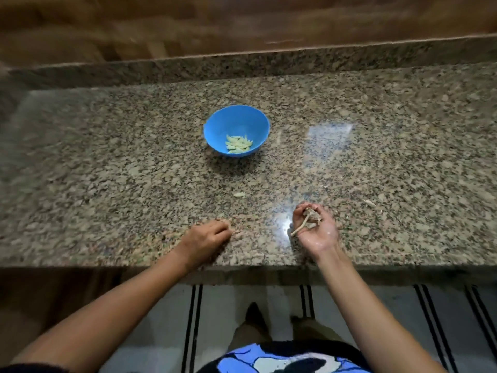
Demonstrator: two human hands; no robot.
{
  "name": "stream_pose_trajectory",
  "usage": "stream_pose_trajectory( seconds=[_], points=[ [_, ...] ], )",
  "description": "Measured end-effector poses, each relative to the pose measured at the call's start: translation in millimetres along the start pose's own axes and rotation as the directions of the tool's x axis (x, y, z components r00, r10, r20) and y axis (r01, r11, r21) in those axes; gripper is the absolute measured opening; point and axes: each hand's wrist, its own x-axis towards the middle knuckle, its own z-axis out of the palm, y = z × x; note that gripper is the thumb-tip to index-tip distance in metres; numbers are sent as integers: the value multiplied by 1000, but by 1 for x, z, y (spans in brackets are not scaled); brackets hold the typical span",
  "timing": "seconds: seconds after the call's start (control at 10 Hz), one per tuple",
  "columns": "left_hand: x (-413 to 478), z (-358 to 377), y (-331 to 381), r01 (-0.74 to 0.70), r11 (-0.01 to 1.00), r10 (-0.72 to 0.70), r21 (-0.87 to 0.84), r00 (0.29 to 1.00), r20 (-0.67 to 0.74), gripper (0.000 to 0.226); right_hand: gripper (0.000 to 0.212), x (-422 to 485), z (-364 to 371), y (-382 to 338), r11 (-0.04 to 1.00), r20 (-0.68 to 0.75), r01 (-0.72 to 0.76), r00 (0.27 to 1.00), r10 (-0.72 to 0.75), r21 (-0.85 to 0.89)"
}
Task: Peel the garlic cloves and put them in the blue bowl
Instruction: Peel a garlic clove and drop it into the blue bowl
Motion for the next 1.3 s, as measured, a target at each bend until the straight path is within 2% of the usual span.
stream_pose_trajectory(
  seconds=[0.1,0.2,0.3,0.4,0.5,0.6,0.7,0.8,0.9,1.0,1.1,1.2,1.3],
  points=[
    [8,-3,25,379,925,-375,-22,922,99,9,9,-4,6,6,992,11,-85,996,86,-95],
    [20,-20,41,816,115,-908,-566,317,273,13,17,-7,8,19,958,-22,-189,982,189,-215],
    [-9,-40,47,-28,-689,-724,-724,82,685,25,34,-12,9,50,872,-56,-301,951,304,-386],
    [-65,-52,77,-441,-649,-706,-620,46,706,32,40,-20,0,100,744,-83,-398,902,423,-537],
    [-136,-61,133,-625,-489,-719,-609,-108,687,40,43,-45,-29,172,545,-167,-534,796,582,-647],
    [-215,-72,190,-734,-260,-703,-627,-302,644,45,54,-86,-74,253,303,-310,-671,633,709,-677],
    [-289,-82,242,-794,-60,-649,-605,-429,628,38,56,-127,-125,325,110,-412,-694,539,734,-711],
    [-355,-83,284,-813,66,-606,-579,-493,624,18,40,-164,-170,380,29,-413,-663,500,761,-748],
    [-420,-78,314,-802,124,-585,-584,-534,610,21,16,-196,-216,423,21,-429,-680,485,762,-732],
    [-462,-73,329,-808,126,-582,-576,-530,616,18,36,-208,-244,447,28,-455,-718,471,756,-696],
    [-491,-68,334,-823,111,-579,-557,-509,636,11,23,-222,-251,460,-29,-433,-572,585,686,-820],
    [-514,-61,327,-825,104,-588,-556,-502,635,10,15,-217,-257,480,-48,-440,-532,643,627,-846],
    [-540,-46,318,-832,99,-579,-545,-494,649,13,35,-199,-280,497,30,-505,-679,575,644,-734]
  ],
)
